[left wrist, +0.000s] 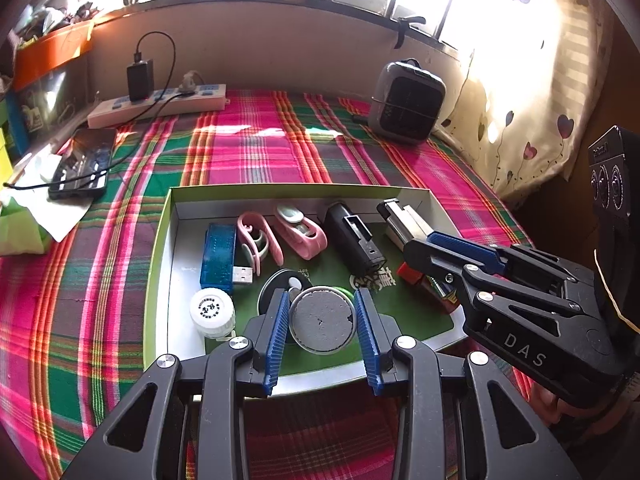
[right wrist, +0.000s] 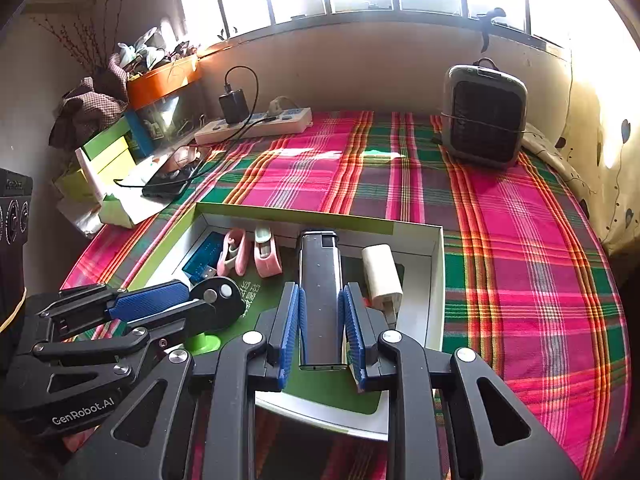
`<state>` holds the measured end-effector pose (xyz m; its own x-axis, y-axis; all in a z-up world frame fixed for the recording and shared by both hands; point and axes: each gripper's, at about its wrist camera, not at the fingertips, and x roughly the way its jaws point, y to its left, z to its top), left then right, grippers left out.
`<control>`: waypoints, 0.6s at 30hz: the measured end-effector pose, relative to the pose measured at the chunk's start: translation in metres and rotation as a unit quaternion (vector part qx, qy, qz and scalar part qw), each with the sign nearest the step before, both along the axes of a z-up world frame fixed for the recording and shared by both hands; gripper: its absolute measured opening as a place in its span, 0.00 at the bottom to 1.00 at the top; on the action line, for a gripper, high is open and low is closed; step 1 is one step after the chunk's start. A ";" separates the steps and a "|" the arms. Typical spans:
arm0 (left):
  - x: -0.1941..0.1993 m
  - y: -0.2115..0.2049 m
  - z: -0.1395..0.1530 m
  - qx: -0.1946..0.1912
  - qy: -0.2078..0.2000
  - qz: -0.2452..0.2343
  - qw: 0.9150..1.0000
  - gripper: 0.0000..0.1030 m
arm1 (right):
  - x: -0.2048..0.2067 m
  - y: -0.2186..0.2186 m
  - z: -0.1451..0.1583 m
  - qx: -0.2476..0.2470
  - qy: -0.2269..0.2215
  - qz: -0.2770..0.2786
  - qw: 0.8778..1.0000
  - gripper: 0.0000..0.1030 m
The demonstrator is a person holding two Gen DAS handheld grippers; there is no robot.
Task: Organize rigid objects
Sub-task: 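Lower the spool and grey bar into the box and open both tools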
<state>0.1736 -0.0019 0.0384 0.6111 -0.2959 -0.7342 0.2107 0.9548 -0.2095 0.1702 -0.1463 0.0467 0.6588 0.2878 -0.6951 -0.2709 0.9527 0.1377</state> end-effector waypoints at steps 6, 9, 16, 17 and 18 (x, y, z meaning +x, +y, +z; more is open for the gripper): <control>0.004 -0.001 -0.006 -0.001 0.007 -0.001 1.000 0.31 | 0.008 0.002 -0.009 0.001 0.010 -0.001 1.000 0.24; 0.005 0.000 -0.008 -0.004 0.010 0.000 1.000 0.31 | 0.010 0.002 -0.012 -0.002 0.013 -0.001 1.000 0.24; 0.005 -0.002 -0.010 -0.003 0.013 -0.002 1.000 0.31 | 0.012 0.005 -0.013 -0.004 0.009 0.001 1.000 0.24; 0.005 -0.001 -0.010 -0.004 0.014 -0.003 1.000 0.31 | 0.012 0.005 -0.013 -0.004 0.009 0.002 1.000 0.24; 0.005 -0.001 -0.011 -0.006 0.015 -0.003 1.000 0.31 | 0.012 0.005 -0.013 -0.004 0.008 0.002 1.000 0.24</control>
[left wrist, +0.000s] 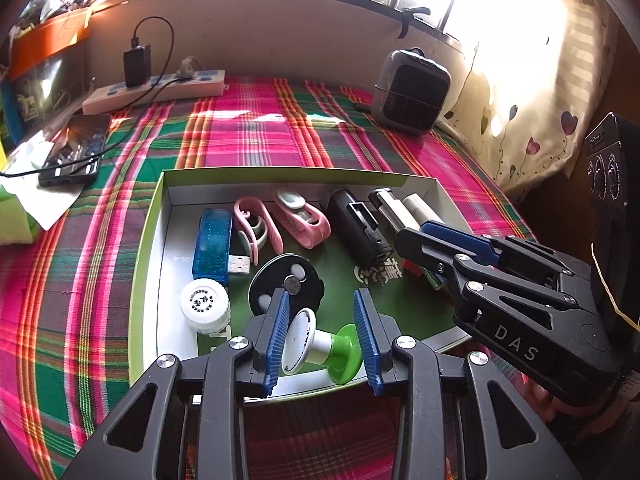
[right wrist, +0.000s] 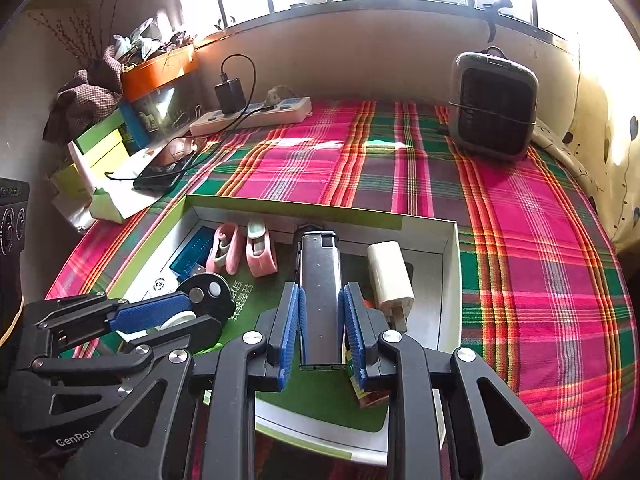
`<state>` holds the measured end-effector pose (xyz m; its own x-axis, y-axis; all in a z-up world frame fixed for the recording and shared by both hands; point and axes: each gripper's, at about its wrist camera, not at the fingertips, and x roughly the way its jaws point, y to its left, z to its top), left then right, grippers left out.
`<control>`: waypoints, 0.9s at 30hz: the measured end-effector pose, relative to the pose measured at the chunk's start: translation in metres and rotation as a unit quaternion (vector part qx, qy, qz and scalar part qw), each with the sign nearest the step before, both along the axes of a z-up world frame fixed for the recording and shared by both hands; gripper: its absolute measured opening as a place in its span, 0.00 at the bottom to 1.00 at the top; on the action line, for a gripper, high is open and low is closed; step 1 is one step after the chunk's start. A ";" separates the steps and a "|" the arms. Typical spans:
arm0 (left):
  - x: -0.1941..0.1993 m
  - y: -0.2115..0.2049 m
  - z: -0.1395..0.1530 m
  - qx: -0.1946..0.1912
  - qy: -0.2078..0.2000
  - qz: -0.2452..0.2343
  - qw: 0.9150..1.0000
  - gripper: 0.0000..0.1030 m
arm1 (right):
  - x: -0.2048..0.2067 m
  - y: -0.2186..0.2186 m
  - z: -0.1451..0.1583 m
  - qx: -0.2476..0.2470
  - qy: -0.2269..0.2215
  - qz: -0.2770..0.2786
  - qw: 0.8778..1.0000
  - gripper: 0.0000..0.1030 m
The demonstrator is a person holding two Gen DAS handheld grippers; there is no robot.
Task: Organize rigid objects
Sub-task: 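Lower the spool and grey bar into the box and open both tools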
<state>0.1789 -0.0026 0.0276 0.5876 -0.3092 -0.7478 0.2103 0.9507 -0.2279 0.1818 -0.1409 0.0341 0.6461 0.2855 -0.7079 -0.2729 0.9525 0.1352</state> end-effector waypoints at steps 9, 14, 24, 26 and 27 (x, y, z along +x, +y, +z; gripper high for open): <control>-0.002 0.000 0.000 -0.005 0.000 -0.004 1.000 0.31 | 0.001 0.002 -0.001 0.002 -0.001 0.002 1.000 0.24; -0.003 -0.001 0.001 -0.005 0.000 -0.003 1.000 0.32 | 0.002 0.004 -0.001 -0.003 -0.001 0.003 1.000 0.24; -0.003 -0.001 0.001 -0.005 0.000 -0.002 1.000 0.32 | 0.002 0.003 -0.001 -0.001 0.001 0.002 1.000 0.24; -0.003 -0.001 0.001 -0.004 -0.001 -0.002 1.000 0.32 | 0.002 0.003 -0.001 0.000 0.001 0.002 1.000 0.24; -0.003 -0.001 0.001 -0.003 -0.001 -0.002 1.000 0.32 | 0.002 0.003 -0.001 -0.001 0.001 0.001 1.000 0.24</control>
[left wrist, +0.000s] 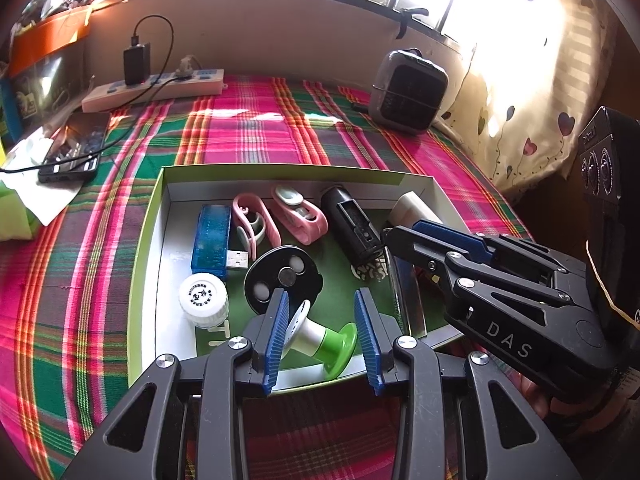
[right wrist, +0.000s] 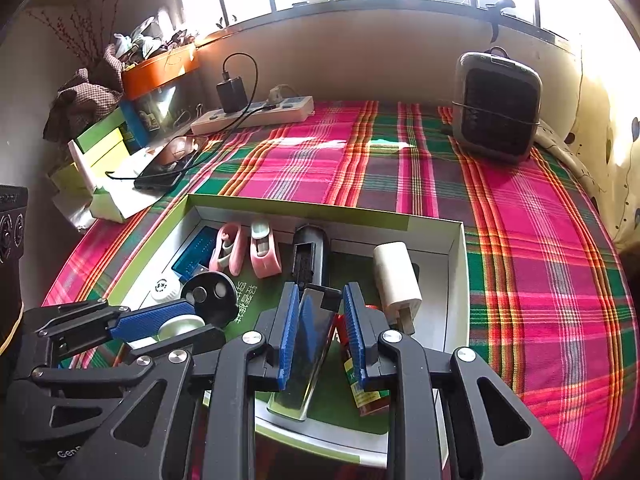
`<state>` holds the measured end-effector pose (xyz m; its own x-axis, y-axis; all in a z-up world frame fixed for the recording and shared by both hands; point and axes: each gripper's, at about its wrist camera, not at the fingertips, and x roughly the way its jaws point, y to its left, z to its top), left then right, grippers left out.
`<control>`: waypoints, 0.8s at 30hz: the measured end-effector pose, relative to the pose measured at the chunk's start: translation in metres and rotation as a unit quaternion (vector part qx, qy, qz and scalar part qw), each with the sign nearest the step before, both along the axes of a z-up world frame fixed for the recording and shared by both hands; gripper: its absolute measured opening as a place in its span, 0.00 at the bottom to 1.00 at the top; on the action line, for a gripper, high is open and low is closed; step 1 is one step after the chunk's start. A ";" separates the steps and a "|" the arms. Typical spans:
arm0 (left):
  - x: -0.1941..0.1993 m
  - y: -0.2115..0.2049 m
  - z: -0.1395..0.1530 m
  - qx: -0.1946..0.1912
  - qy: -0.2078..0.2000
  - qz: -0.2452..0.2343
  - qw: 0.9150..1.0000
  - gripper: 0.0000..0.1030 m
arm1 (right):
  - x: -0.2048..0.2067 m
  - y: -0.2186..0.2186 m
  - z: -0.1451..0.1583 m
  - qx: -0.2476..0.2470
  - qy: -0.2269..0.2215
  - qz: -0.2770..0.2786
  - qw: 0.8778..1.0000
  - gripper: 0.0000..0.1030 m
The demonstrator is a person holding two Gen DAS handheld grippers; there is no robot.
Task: Organize rigid objects
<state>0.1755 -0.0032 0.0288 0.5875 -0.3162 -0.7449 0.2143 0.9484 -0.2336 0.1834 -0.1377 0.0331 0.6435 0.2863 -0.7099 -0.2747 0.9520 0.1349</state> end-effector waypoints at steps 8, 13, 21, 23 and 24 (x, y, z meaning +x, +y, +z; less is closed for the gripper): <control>-0.005 0.000 0.003 0.015 -0.005 0.004 1.000 0.35 | -0.004 -0.001 0.001 -0.001 -0.001 -0.005 1.000 0.24; -0.011 0.001 0.007 0.021 -0.011 0.010 1.000 0.37 | -0.012 -0.003 0.004 -0.001 -0.004 -0.008 1.000 0.25; -0.032 0.003 0.017 0.043 -0.028 0.023 0.998 0.40 | -0.032 -0.007 0.012 0.005 -0.012 -0.014 1.000 0.33; -0.039 0.005 0.019 0.042 -0.027 0.030 0.998 0.40 | -0.039 -0.009 0.015 0.006 -0.017 -0.019 1.000 0.36; -0.042 0.006 0.020 0.045 -0.029 0.034 0.998 0.40 | -0.042 -0.009 0.016 0.006 -0.018 -0.021 1.000 0.38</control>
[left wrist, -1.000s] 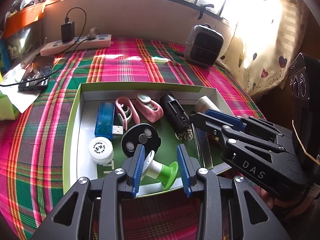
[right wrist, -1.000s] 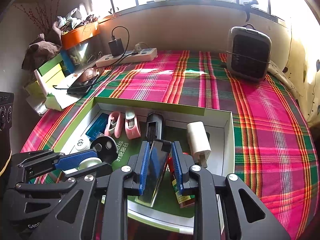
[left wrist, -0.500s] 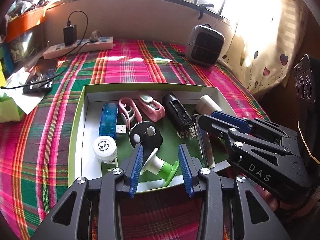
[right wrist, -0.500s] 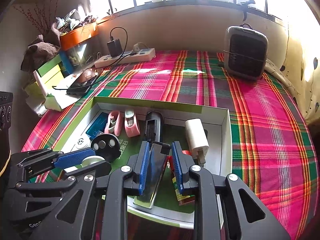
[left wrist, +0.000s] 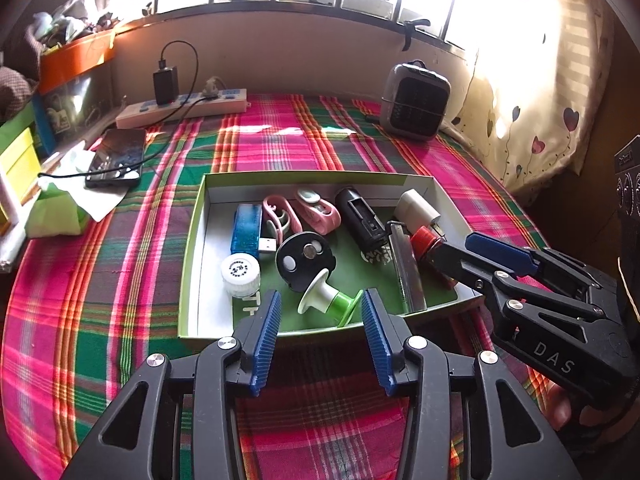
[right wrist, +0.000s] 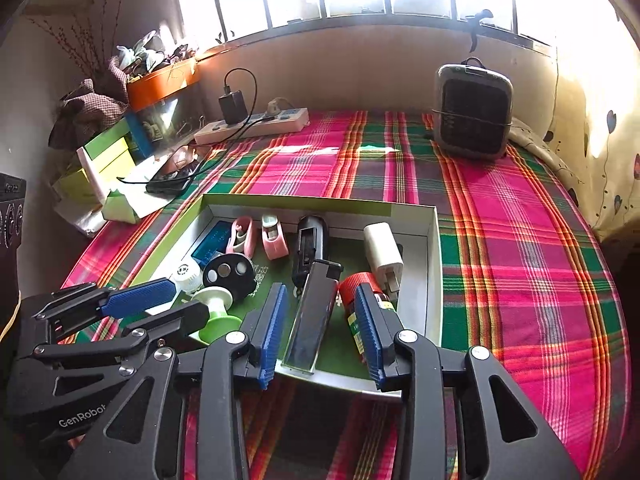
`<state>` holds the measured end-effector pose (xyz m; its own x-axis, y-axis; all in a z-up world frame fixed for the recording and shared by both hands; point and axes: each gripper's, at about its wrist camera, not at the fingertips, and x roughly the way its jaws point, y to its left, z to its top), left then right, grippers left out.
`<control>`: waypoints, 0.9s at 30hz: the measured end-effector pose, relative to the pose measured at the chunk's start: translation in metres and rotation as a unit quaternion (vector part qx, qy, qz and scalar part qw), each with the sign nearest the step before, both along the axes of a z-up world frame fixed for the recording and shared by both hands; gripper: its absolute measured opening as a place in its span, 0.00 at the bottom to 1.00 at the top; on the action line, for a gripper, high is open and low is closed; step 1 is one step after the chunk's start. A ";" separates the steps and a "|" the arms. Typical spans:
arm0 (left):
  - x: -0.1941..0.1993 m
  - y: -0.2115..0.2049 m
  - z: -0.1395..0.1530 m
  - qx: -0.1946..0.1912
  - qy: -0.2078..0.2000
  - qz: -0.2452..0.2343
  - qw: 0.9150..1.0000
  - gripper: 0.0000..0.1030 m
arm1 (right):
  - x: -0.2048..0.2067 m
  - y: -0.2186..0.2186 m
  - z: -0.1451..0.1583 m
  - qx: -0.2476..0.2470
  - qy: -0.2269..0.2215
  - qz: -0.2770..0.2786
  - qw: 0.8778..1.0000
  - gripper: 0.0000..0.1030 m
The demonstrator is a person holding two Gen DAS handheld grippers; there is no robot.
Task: Organize rigid objects
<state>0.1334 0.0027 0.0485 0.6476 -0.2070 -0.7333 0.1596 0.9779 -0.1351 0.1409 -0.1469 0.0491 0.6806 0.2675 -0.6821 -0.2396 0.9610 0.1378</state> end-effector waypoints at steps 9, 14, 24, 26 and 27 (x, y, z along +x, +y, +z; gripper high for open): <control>-0.031 0.006 -0.007 0.021 0.009 0.021 1.000 0.41 | -0.032 -0.005 -0.001 -0.022 0.007 -0.027 0.999 0.42; -0.043 0.007 -0.018 0.022 0.021 0.024 0.999 0.41 | -0.048 -0.005 -0.011 -0.032 0.019 -0.028 0.999 0.43; -0.057 0.002 -0.035 0.041 0.033 0.030 0.998 0.41 | -0.070 -0.003 -0.033 -0.052 0.048 -0.033 0.997 0.43; -0.058 0.002 -0.038 0.041 0.037 0.032 0.998 0.41 | -0.074 -0.003 -0.037 -0.059 0.049 -0.036 0.996 0.43; -0.058 0.001 -0.038 0.041 0.035 0.033 0.998 0.41 | -0.075 -0.004 -0.038 -0.062 0.050 -0.038 0.996 0.43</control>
<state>0.0752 0.0038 0.0100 0.6046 -0.1029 -0.7899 0.0870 0.9942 -0.0629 0.0657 -0.1507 0.0111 0.6231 0.1273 -0.7718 -0.1566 0.9870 0.0364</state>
